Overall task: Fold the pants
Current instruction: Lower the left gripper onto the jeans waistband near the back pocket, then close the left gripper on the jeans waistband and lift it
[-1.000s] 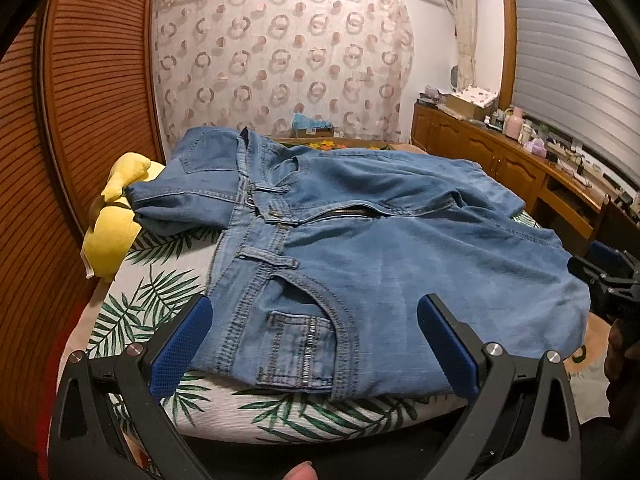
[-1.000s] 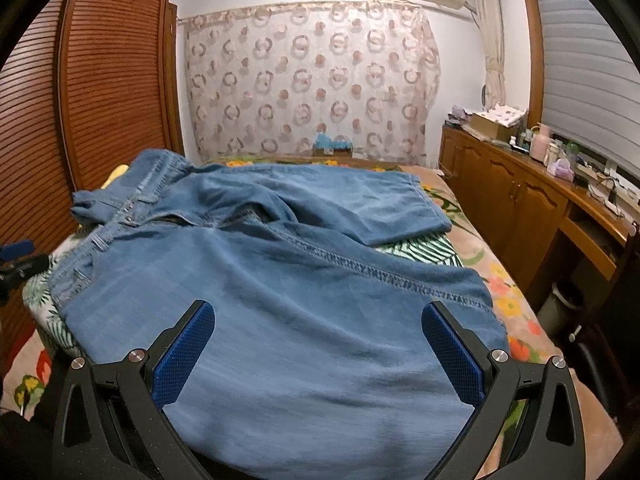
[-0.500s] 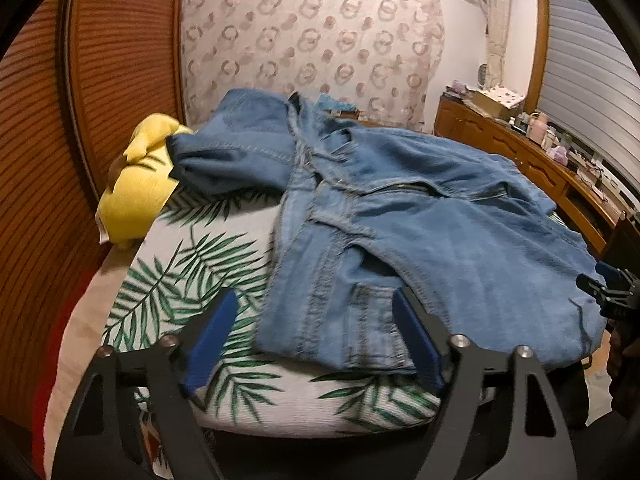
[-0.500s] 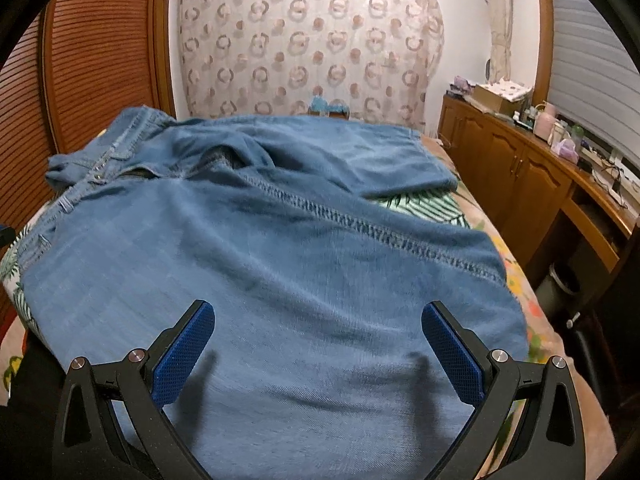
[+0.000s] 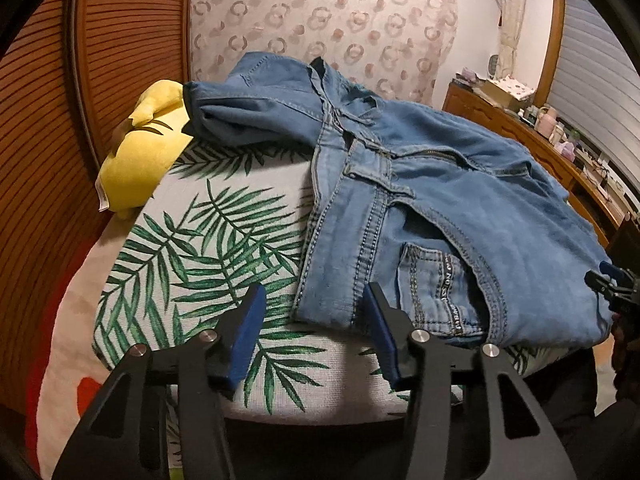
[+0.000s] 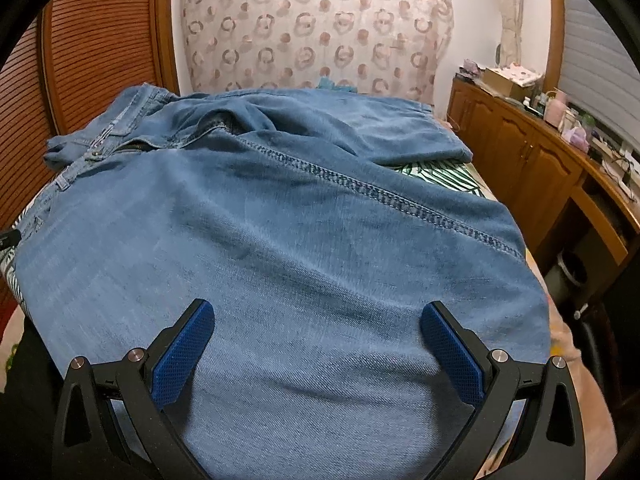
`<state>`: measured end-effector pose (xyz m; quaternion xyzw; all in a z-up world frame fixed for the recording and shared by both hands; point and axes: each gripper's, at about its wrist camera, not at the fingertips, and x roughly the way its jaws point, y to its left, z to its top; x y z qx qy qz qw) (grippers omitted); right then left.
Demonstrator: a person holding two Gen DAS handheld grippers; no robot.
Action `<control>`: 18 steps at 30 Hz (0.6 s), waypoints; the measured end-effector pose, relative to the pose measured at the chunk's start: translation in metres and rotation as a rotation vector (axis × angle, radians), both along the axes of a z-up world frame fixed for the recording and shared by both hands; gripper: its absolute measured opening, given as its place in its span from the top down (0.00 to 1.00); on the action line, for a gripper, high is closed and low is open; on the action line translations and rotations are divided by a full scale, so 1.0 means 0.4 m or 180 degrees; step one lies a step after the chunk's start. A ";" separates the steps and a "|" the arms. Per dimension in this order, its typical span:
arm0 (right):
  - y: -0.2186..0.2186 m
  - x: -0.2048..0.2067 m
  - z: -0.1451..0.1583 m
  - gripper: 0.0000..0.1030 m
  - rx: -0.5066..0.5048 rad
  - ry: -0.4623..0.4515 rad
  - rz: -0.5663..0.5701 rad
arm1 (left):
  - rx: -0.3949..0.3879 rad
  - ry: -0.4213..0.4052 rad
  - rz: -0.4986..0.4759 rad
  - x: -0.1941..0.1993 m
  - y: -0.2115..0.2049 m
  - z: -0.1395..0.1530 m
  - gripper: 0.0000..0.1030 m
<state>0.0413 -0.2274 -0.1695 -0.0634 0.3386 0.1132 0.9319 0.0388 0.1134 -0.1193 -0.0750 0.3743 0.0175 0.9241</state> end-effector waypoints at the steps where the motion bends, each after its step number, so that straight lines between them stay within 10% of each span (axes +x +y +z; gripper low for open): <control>1: -0.004 -0.001 0.000 0.00 0.0001 0.0027 0.0015 | 0.0004 -0.0023 -0.0001 -0.001 -0.001 -0.001 0.50; 6: -0.017 -0.017 0.007 0.00 -0.0007 0.0091 0.0065 | 0.0057 -0.0051 -0.0023 0.004 -0.006 -0.002 0.50; 13: -0.026 -0.017 0.013 0.00 -0.0009 0.0055 0.0107 | -0.0048 -0.0227 -0.0166 -0.011 -0.026 0.019 0.88; 18: -0.037 0.017 0.014 0.00 -0.0007 0.0055 0.0135 | -0.0076 -0.0450 -0.0209 -0.028 -0.035 0.075 0.89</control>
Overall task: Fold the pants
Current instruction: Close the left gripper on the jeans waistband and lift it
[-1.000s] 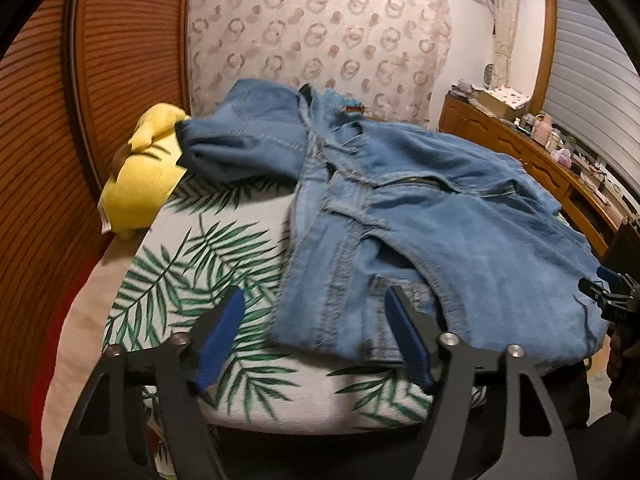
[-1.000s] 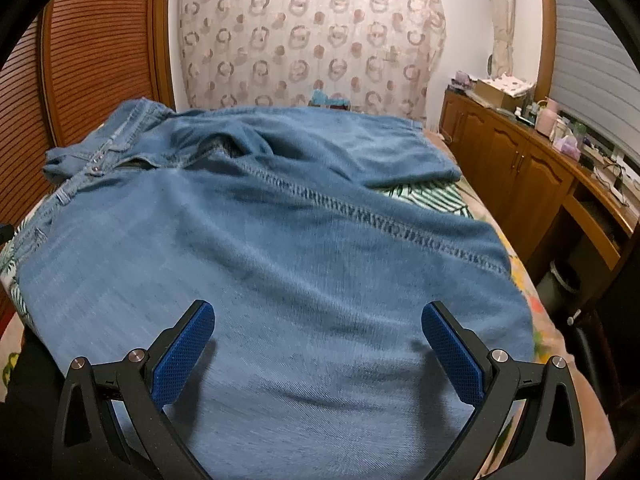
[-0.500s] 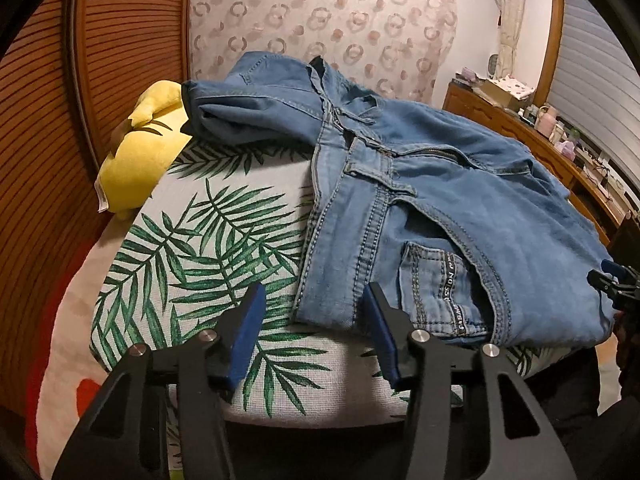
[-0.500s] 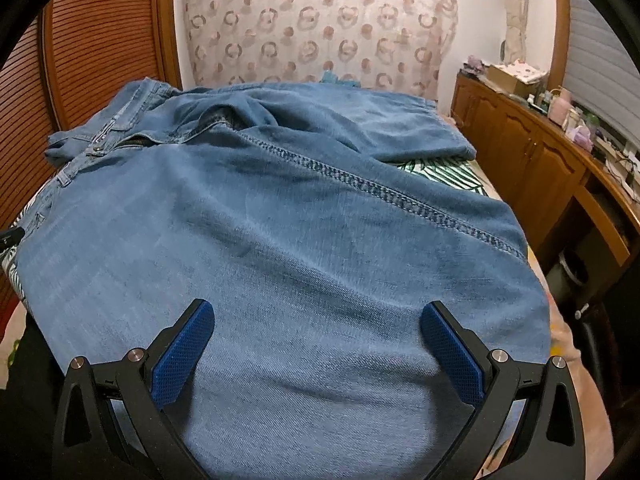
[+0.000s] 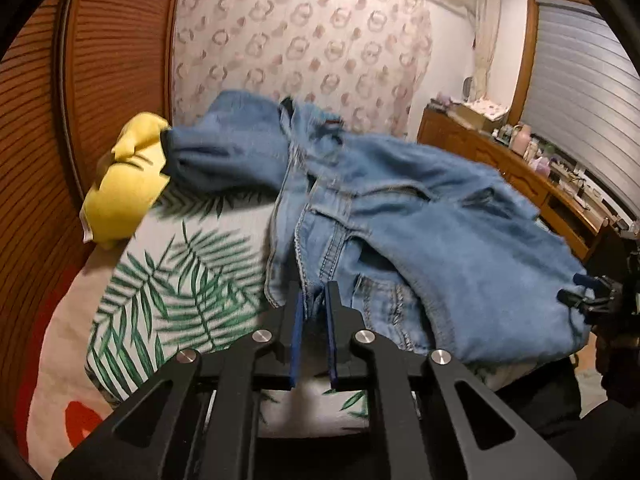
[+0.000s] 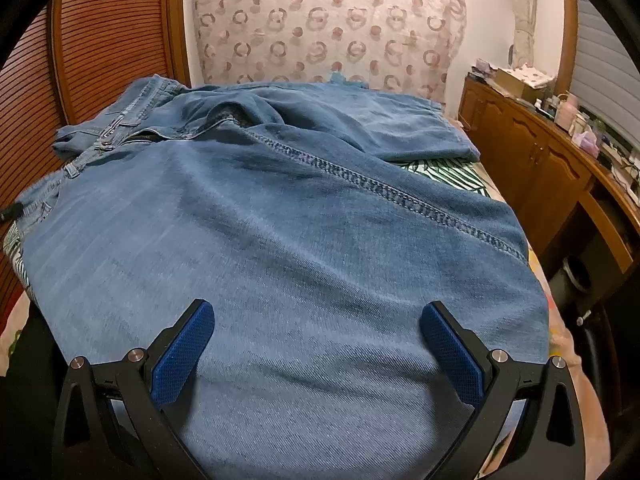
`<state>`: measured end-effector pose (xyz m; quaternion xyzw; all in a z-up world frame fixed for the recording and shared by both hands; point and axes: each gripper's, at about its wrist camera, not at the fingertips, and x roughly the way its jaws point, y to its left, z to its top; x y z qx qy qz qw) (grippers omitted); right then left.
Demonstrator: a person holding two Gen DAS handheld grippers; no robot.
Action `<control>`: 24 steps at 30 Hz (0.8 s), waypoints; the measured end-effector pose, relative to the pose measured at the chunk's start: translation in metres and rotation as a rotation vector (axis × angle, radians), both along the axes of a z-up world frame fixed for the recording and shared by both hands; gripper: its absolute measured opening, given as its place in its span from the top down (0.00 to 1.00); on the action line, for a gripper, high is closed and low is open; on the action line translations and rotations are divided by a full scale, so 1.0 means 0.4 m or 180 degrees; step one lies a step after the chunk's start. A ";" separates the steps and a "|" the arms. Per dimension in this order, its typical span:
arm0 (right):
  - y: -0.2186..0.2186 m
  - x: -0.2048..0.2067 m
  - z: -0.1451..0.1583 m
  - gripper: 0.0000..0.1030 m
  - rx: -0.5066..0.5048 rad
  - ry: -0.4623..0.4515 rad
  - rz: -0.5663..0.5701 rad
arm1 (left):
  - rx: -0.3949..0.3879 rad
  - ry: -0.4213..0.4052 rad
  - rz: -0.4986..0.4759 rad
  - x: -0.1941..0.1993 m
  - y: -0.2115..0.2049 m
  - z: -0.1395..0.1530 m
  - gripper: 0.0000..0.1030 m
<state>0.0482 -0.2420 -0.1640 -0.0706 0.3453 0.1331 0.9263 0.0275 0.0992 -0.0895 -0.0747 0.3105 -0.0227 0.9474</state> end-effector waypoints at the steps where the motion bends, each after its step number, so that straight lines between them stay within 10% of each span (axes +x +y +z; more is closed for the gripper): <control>1: -0.001 0.004 0.002 0.00 -0.0007 0.0009 -0.0002 | 0.0021 -0.0022 -0.0010 0.000 -0.004 0.009 0.89; 24: -0.268 -0.073 0.021 0.02 0.0091 0.0068 -0.0538 | 0.0021 0.0120 -0.0053 0.034 -0.024 -0.006 0.89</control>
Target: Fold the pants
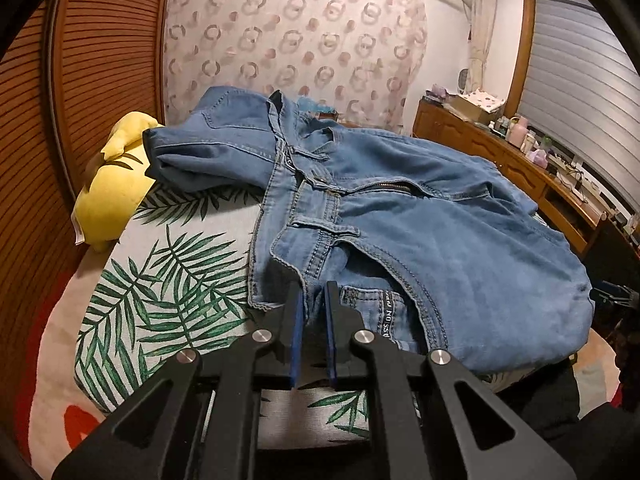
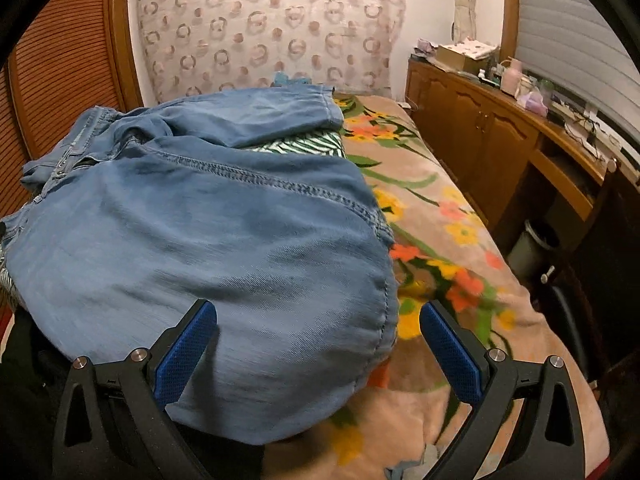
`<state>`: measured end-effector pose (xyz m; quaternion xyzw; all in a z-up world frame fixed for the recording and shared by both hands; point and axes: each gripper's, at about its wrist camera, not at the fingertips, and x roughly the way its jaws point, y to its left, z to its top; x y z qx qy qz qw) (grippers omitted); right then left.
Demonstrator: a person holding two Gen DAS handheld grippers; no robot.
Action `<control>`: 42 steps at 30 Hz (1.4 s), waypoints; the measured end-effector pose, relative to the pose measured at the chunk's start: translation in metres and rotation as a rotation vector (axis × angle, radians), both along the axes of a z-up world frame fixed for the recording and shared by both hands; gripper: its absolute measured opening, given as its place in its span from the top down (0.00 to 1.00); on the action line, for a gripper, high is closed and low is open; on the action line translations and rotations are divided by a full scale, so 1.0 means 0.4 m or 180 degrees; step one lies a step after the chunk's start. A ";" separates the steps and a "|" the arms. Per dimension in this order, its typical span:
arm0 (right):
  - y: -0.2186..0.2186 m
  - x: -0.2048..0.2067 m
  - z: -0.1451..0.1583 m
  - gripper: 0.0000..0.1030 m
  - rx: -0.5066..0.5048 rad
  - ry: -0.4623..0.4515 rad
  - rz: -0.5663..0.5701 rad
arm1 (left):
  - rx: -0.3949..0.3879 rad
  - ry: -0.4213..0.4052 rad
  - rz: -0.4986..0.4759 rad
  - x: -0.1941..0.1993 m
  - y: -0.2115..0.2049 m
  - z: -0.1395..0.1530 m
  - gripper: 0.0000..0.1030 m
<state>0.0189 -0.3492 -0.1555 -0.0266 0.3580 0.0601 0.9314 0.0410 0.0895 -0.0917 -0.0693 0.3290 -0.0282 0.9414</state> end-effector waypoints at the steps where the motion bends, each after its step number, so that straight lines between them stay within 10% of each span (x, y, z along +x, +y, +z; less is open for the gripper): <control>1: -0.002 0.000 -0.006 0.03 0.0023 0.0028 0.0003 | 0.0010 -0.0004 0.0000 0.000 -0.002 0.001 0.89; 25: 0.002 0.060 0.027 0.08 0.0187 0.0053 0.0129 | 0.0119 -0.0697 -0.0436 0.164 -0.125 0.233 0.92; 42: 0.125 0.122 0.081 0.08 0.0325 -0.0184 0.0694 | 0.0329 -0.0639 -0.0508 0.424 -0.191 0.298 0.92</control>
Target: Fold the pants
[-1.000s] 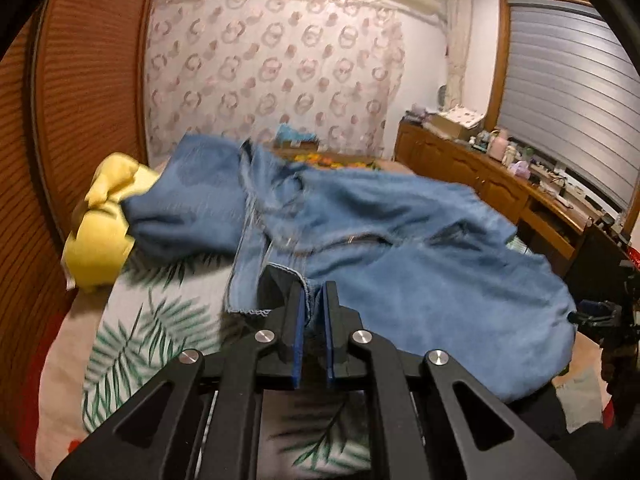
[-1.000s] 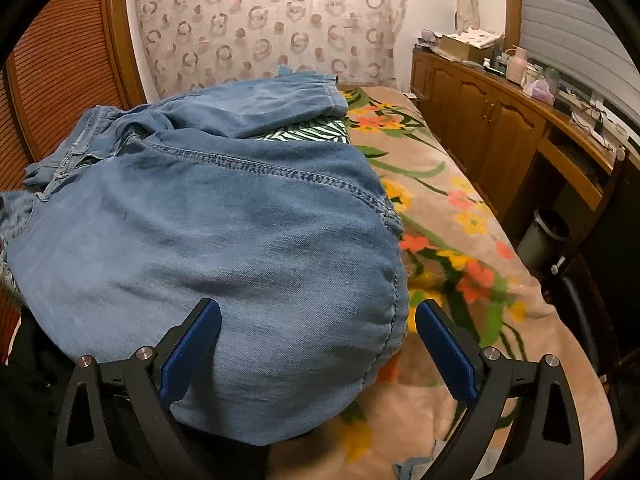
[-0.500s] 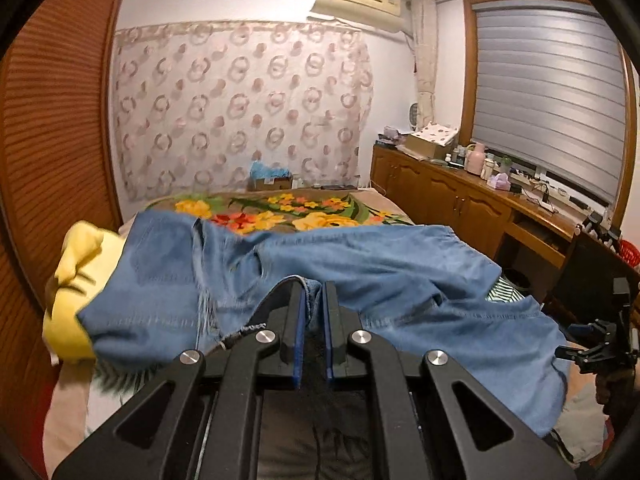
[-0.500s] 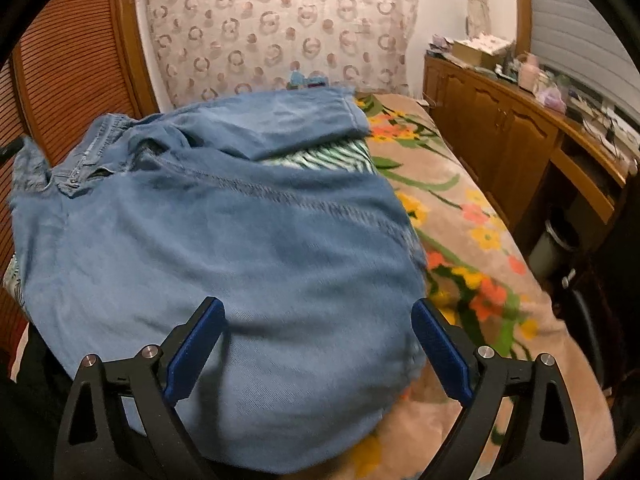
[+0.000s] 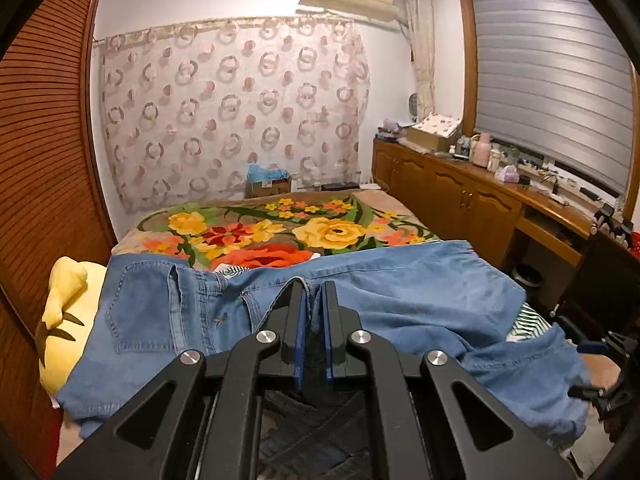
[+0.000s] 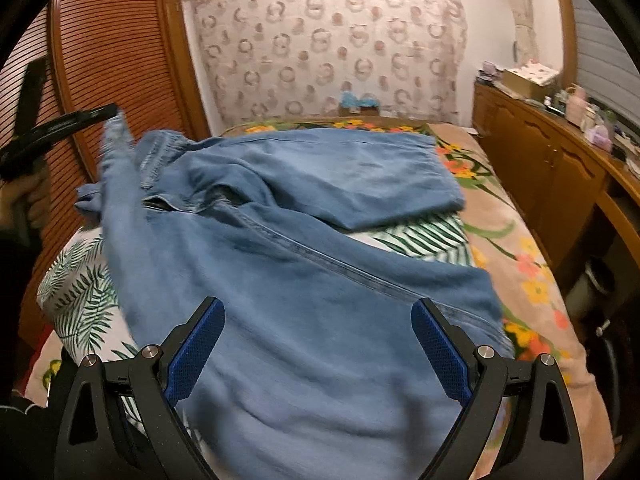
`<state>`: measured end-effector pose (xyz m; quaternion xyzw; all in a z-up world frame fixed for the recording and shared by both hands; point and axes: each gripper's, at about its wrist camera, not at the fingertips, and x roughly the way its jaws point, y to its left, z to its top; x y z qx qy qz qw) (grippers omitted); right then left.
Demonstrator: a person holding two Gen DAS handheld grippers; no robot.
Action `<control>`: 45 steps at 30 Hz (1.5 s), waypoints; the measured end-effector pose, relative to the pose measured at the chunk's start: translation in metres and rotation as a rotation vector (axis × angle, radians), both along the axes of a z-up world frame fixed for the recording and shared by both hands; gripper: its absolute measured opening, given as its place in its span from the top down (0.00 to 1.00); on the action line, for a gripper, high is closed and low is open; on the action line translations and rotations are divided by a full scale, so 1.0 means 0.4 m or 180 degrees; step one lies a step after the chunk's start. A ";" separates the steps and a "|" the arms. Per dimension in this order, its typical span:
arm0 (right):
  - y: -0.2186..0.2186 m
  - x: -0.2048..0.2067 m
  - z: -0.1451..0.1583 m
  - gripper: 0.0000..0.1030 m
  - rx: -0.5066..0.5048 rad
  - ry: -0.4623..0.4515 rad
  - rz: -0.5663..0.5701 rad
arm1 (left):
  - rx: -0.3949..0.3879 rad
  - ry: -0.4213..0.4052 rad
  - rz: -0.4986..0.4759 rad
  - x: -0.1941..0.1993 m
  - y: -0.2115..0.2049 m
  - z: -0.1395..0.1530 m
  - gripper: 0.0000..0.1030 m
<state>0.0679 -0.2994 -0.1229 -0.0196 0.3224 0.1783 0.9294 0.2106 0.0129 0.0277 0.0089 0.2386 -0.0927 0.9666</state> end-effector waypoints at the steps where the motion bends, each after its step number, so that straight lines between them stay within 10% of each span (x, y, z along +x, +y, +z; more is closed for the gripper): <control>1: -0.001 0.008 -0.004 0.08 0.0006 0.0008 0.0027 | 0.0002 0.0011 -0.0002 0.010 0.000 -0.003 0.92; 18: -0.023 0.065 -0.068 0.12 0.0013 0.0351 0.0272 | 0.0074 0.0238 0.0045 0.100 -0.001 -0.087 0.92; 26: -0.004 0.026 -0.064 0.46 -0.0099 0.0447 0.0234 | -0.0025 0.0249 0.0008 0.094 0.016 -0.080 0.92; 42: 0.007 -0.083 -0.004 0.50 -0.0287 0.0425 0.0084 | -0.0155 0.0164 -0.0016 0.066 0.044 -0.064 0.92; 45: 0.007 -0.097 -0.004 0.63 -0.0278 0.0481 0.0142 | -0.0180 0.0145 -0.0031 0.064 0.047 -0.058 0.92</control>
